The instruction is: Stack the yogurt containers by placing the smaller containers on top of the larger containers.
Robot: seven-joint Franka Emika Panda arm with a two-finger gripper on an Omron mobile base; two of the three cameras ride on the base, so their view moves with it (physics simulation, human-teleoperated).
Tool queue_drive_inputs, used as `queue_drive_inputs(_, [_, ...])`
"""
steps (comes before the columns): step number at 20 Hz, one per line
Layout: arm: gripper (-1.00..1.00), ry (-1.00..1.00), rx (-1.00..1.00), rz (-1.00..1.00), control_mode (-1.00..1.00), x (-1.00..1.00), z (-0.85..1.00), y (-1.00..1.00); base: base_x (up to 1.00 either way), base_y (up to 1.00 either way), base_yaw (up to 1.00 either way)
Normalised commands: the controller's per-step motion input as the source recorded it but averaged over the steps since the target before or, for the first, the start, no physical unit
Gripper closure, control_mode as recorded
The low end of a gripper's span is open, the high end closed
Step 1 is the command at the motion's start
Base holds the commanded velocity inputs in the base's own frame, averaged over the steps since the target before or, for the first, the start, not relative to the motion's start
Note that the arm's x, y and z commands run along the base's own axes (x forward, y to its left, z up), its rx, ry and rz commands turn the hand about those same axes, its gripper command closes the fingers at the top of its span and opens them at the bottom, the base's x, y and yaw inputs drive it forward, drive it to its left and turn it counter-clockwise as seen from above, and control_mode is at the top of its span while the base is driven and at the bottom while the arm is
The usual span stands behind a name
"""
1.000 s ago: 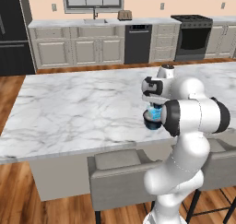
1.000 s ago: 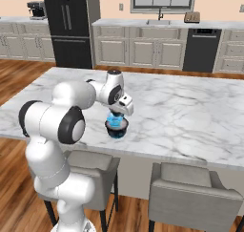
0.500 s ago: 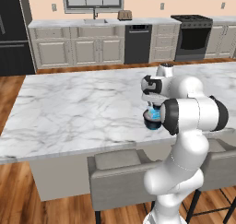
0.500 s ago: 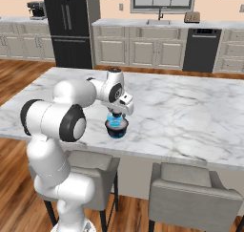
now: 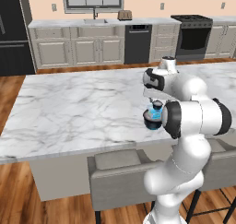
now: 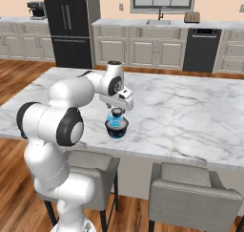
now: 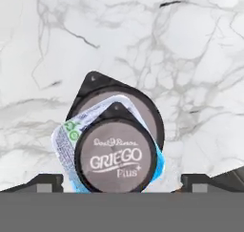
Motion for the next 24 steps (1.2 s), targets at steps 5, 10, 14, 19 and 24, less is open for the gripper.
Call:
queue_drive_inputs(5, [-1.0,-0.04,0.0,0.0,-1.0,-0.83,0.52,0.0,0.0,0.0,0.0])
queue_drive_inputs(10, [-1.0,-0.14,0.0,0.01,-1.0,-1.0,0.41,0.03,0.0,0.0,0.0])
queue_drive_inputs(14, [-1.0,-0.13,0.0,0.01,-1.0,-1.0,0.51,0.21,0.0,0.0,0.0])
queue_drive_inputs(19, [-1.0,-0.2,0.0,0.01,-1.0,-1.0,0.48,0.31,0.0,0.0,0.0])
queue_drive_inputs(24, [-1.0,-0.31,-0.04,0.04,-1.0,-1.0,0.51,0.34,0.0,0.0,0.0])
